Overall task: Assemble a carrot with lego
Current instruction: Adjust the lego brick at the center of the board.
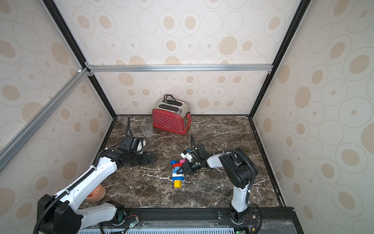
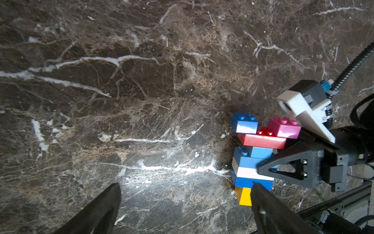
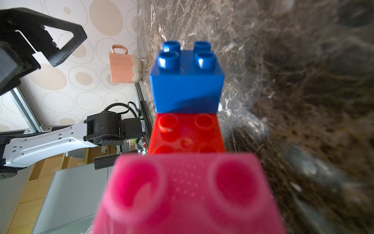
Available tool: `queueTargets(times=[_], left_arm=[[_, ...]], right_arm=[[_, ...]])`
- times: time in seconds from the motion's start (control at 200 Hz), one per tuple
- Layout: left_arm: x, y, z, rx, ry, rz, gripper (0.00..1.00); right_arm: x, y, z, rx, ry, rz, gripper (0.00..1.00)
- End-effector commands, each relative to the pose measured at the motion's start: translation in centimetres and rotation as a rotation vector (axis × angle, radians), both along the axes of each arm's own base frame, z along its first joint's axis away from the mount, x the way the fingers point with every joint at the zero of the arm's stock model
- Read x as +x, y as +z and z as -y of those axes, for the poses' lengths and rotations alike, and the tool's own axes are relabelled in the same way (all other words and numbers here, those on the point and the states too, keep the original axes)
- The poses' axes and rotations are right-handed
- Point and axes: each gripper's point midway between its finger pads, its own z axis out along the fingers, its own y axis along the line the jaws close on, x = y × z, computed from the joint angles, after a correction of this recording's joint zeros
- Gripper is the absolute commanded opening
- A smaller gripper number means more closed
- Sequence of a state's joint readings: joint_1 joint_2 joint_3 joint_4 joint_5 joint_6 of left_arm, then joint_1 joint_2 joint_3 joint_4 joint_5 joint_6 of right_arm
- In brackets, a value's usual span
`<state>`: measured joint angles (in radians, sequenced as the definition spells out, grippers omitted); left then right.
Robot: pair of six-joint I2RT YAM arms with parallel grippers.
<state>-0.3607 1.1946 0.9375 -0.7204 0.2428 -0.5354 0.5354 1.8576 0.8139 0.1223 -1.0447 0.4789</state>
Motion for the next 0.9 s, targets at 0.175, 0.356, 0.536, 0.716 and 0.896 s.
queueTargets(times=[0.175,0.356,0.536,0.716,0.896], left_arm=[[0.21,1.33,-0.43,0.006,0.009,0.028,0.99],[0.15,1.25,-0.54,0.012,0.010,0.028,0.99],[0.08,1.24,-0.61,0.015,0.009,0.027,0.99],[0.11,1.31,-0.63,0.017,0.008,0.028,0.99],[0.17,1.37,-0.62,0.016,0.010,0.028,0.99]], right_arm=[[0.25,-0.88,0.12,-0.023,-0.001,-0.026,0.24],[0.47,-1.07,0.17,-0.031,-0.005,-0.027,0.28],[0.68,-1.14,0.13,-0.025,-0.009,-0.031,0.31],[0.69,-1.19,0.08,-0.016,-0.009,-0.042,0.34],[0.58,-1.37,0.14,-0.013,-0.009,-0.050,0.39]])
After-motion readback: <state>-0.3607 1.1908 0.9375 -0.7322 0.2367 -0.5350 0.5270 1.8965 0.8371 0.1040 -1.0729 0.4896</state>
